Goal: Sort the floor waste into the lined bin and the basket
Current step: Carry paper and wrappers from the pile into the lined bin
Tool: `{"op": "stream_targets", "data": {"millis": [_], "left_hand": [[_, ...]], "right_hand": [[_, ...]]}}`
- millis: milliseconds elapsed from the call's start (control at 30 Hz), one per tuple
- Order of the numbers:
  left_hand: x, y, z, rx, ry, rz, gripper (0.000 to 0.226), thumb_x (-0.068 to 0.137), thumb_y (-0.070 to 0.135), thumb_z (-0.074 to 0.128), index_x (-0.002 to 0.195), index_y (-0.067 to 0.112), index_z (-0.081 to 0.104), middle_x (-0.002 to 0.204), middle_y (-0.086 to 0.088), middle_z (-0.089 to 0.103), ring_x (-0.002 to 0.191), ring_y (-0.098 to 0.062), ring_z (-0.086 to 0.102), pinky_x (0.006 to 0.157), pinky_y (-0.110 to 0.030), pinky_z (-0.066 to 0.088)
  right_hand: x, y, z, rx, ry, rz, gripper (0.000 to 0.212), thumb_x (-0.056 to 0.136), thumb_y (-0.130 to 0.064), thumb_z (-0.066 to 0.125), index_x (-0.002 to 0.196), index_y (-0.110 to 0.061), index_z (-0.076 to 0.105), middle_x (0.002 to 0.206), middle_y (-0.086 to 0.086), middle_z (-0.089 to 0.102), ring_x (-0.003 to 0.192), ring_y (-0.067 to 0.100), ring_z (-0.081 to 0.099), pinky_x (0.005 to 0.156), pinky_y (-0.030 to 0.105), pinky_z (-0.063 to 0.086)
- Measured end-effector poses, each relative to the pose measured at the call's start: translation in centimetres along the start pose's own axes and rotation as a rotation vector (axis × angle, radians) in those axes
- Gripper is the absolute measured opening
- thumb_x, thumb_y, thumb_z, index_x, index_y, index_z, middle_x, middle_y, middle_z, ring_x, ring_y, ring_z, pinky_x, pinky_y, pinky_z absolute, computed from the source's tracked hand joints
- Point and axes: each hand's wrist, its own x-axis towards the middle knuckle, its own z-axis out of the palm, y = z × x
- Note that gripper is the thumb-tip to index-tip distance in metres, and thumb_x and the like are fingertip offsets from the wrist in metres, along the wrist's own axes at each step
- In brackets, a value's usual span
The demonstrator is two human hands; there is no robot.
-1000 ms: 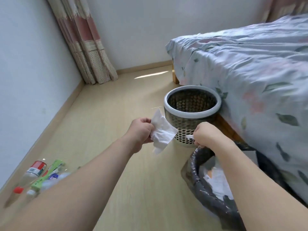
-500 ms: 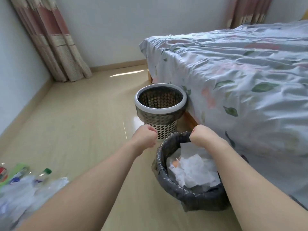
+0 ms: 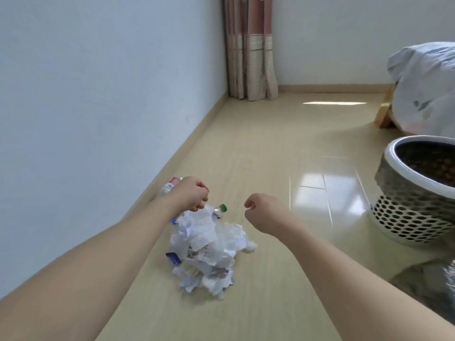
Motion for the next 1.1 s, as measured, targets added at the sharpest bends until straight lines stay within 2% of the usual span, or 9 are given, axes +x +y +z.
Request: {"op": "stream_targets", "data": {"millis": [233,433,567,633,733,833,933,1000,1100], "left_hand": [[3.4,-19.0,-7.1,-0.088,0.065,-0.264,0.016,0.086,0.001,0.043,0.080,0.012,0.053,0.072,-0.006,0.054,0.059,-0.020,0.044,0.051,-0.025,0.030],[6.7,-28.3,-4.4,-0.067,0.030,-0.348,0.015,0.083,0.011,0.048,0.090,0.008,0.061,0.086,-0.006,0.062,0.074,-0.023,0.057,0.060,-0.027,0.042],[8.4,-30.8,-3.2,-0.076,-0.064,-0.346,0.018,0.080,0.014,0.052,0.094,0.019,0.063,0.107,-0.001,0.064,0.098,-0.019,0.059,0.084,-0.030,0.048],[8.9,-31.0,-3.0,-0.092,-0.137,-0.348,0.025,0.067,0.028,0.057,0.090,0.024,0.061,0.109,-0.001,0.062,0.101,-0.019,0.057,0.085,-0.030,0.048],[9.4,-30.5,-2.3,0.080,-0.189,-0.353,0.034,0.064,0.050,0.065,0.084,0.023,0.059,0.108,-0.001,0.049,0.108,-0.023,0.043,0.078,-0.030,0.042],[9.3,-29.8,-1.0,0.319,-0.153,-0.368,0.040,0.070,0.061,0.062,0.076,0.022,0.053,0.109,-0.001,0.040,0.110,-0.024,0.036,0.082,-0.031,0.040],[9.0,-29.9,0.1,0.403,-0.088,-0.357,0.020,0.077,0.040,0.052,0.083,0.021,0.055,0.115,-0.003,0.039,0.110,-0.026,0.037,0.084,-0.033,0.039],[8.9,-29.9,-0.1,0.392,-0.087,-0.359,0.022,0.077,0.028,0.047,0.093,0.019,0.058,0.114,-0.005,0.040,0.109,-0.026,0.037,0.085,-0.033,0.039],[8.8,-30.1,-0.7,0.291,-0.077,-0.344,0.023,0.079,0.025,0.048,0.100,0.019,0.053,0.112,-0.004,0.041,0.110,-0.028,0.043,0.085,-0.034,0.041]], "right_hand": [[5.9,-6.5,9.5,-0.105,-0.167,0.010,0.040,0.089,-0.014,0.043,0.127,-0.018,0.053,0.124,0.000,0.055,0.095,0.016,0.052,0.080,0.026,0.046],[9.9,-7.2,14.7,-0.202,-0.190,0.082,0.040,0.092,-0.023,0.046,0.131,-0.017,0.050,0.126,0.000,0.054,0.097,0.015,0.053,0.080,0.026,0.043],[12.2,-8.9,19.1,-0.204,-0.196,0.145,0.049,0.089,-0.038,0.052,0.132,-0.014,0.045,0.119,0.002,0.057,0.099,0.020,0.058,0.079,0.030,0.047],[13.2,-9.6,21.0,-0.208,-0.191,0.177,0.052,0.086,-0.041,0.056,0.127,-0.012,0.041,0.112,0.005,0.058,0.097,0.025,0.059,0.078,0.033,0.049],[14.3,-10.2,23.1,-0.192,-0.168,0.213,0.041,0.087,-0.024,0.055,0.121,-0.009,0.038,0.104,0.009,0.058,0.087,0.028,0.055,0.070,0.033,0.044],[15.1,-10.4,24.0,-0.216,-0.148,0.214,0.024,0.090,-0.011,0.047,0.114,-0.007,0.046,0.105,0.010,0.058,0.085,0.026,0.052,0.069,0.031,0.041],[14.9,-10.5,24.1,-0.170,-0.139,0.197,0.021,0.090,-0.011,0.045,0.110,-0.008,0.049,0.102,0.008,0.057,0.086,0.025,0.053,0.069,0.031,0.041],[14.5,-10.4,24.0,-0.123,-0.120,0.188,0.020,0.088,-0.013,0.047,0.108,-0.010,0.050,0.100,0.007,0.057,0.086,0.025,0.054,0.067,0.031,0.040],[13.7,-10.2,23.4,-0.089,-0.129,0.187,0.018,0.087,-0.013,0.046,0.105,-0.014,0.049,0.094,0.002,0.055,0.085,0.025,0.056,0.065,0.031,0.040]]}}
